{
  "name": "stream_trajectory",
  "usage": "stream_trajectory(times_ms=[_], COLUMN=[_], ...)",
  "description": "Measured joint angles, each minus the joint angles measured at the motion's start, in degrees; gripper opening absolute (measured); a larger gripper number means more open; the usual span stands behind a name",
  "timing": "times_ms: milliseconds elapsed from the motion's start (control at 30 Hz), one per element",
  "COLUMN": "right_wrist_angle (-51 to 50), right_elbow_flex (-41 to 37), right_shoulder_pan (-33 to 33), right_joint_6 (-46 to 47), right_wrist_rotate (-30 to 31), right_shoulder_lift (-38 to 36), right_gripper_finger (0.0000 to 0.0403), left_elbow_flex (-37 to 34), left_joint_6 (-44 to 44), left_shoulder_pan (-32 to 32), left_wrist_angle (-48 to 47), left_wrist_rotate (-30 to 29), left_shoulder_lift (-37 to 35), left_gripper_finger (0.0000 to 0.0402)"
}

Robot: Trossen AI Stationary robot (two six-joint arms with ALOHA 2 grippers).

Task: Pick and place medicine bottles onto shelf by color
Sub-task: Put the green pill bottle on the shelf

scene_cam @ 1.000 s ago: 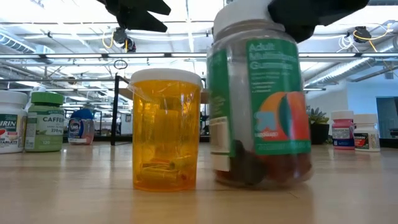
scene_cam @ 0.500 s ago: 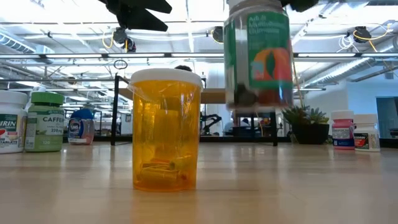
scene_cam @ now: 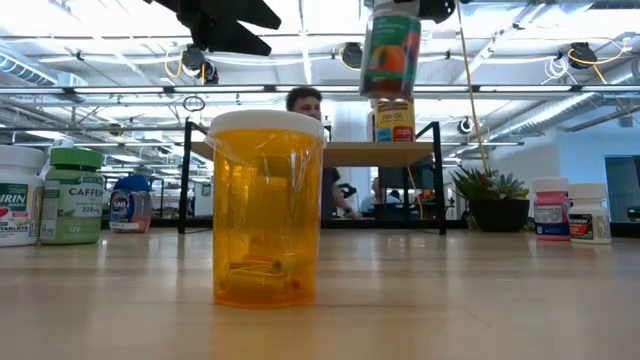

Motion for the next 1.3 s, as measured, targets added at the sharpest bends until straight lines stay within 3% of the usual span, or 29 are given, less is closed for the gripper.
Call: stream_trajectory(times_ms=[267, 667, 967, 1300], right_wrist_angle=[-5.34, -7.24, -6.83, -6.22], right_elbow_flex=[0.0, 0.0, 0.04, 0.09], right_shoulder_pan=[-15.61, -29.9, -35.33, -36.41], right_joint_6=[-2.32, -3.65, -4.0, -5.04], right_wrist_rotate=[-0.61, -12.52, -19.83, -20.31], right_shoulder_lift=[-3.42, -2.55, -0.65, 0.01], right_gripper_finger=[0.0227, 0.0228, 0.0234, 0.0243], left_elbow_flex=[0.0, 0.0, 0.0, 0.0], left_joint_6=[0.31, 0.73, 0.73, 0.76], left_shoulder_pan=[0.78, 2.27, 2.29, 2.29], left_wrist_angle=[0.94, 0.79, 0.73, 0.69], left_wrist_rotate=[-0.01, 0.01, 0.03, 0.03], left_shoulder_lift=[-0.01, 0.0, 0.0, 0.0], left_gripper_finger=[0.0385, 0.0385, 0.0385, 0.0385])
